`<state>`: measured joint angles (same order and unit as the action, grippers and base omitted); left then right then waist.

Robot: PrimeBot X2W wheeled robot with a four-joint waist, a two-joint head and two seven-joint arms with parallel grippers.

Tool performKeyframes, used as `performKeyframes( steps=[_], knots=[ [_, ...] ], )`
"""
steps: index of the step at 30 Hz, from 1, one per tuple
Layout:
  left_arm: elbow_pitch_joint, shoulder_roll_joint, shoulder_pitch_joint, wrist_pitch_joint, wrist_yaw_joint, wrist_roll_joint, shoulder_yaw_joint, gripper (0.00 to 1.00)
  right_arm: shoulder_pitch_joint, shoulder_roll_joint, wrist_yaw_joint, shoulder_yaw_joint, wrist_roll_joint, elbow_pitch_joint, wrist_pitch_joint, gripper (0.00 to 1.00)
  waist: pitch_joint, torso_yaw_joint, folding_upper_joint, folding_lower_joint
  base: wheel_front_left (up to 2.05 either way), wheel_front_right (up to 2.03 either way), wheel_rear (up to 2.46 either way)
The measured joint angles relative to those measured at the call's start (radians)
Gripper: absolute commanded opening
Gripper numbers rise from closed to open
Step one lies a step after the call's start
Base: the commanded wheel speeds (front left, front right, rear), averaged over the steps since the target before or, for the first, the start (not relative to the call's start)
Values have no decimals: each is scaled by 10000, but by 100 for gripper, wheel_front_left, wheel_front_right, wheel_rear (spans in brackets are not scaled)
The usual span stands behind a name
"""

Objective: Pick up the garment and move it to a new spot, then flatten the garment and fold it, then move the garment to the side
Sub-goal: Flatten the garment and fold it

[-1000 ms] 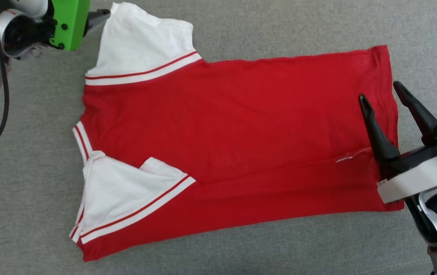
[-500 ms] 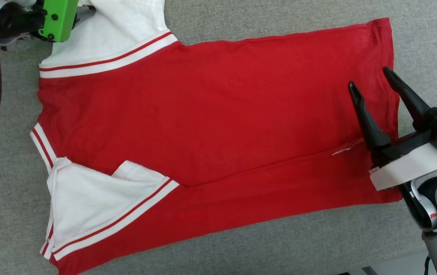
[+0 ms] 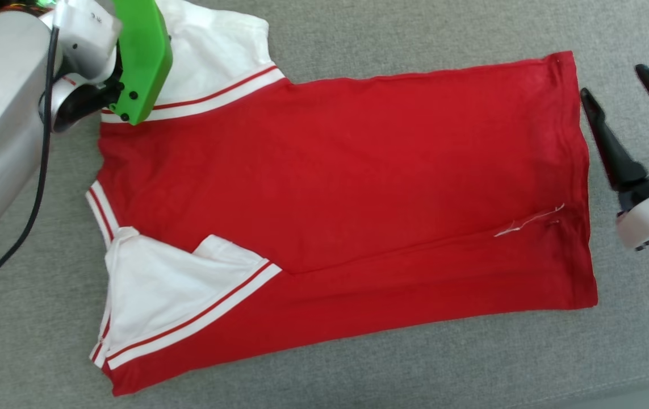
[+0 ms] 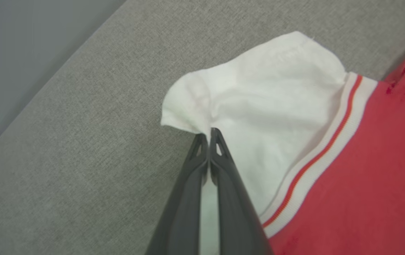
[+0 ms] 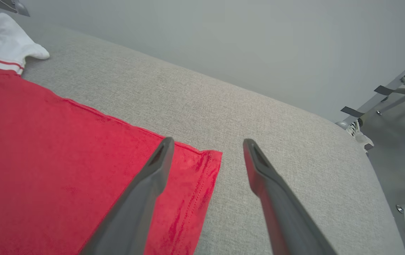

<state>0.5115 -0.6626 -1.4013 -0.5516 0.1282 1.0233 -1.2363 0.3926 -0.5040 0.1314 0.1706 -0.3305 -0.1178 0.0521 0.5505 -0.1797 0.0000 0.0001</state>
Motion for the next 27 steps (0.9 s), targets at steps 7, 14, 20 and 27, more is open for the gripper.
performKeyframes(
  steps=[7, 14, 20, 27],
  knots=[
    [-577, 44, 208, 1392, 0, -242, -209, 0, 939, -1728, 0, 270, -1927, 387, 3060, 100, -513, 612, 0, -2, 0, 0, 0],
    [-965, 230, 269, 2017, 0, -458, -305, 0, 1936, -2640, 0, 1058, -3745, 1233, 5699, 100, -707, 1248, 0, -2, 0, 0, 0],
    [-1187, 387, 211, 2429, 0, -573, -339, 0, 2902, -2813, 0, 1785, -3988, 2207, 6953, 100, -571, 1655, 0, -2, 0, 0, 0],
    [-1394, 535, -40, 2608, 0, -669, -376, 0, 3756, -2539, 0, 2169, -3716, 3674, 7078, 100, -130, 1899, 0, -1, 0, 0, 0]
  ],
)
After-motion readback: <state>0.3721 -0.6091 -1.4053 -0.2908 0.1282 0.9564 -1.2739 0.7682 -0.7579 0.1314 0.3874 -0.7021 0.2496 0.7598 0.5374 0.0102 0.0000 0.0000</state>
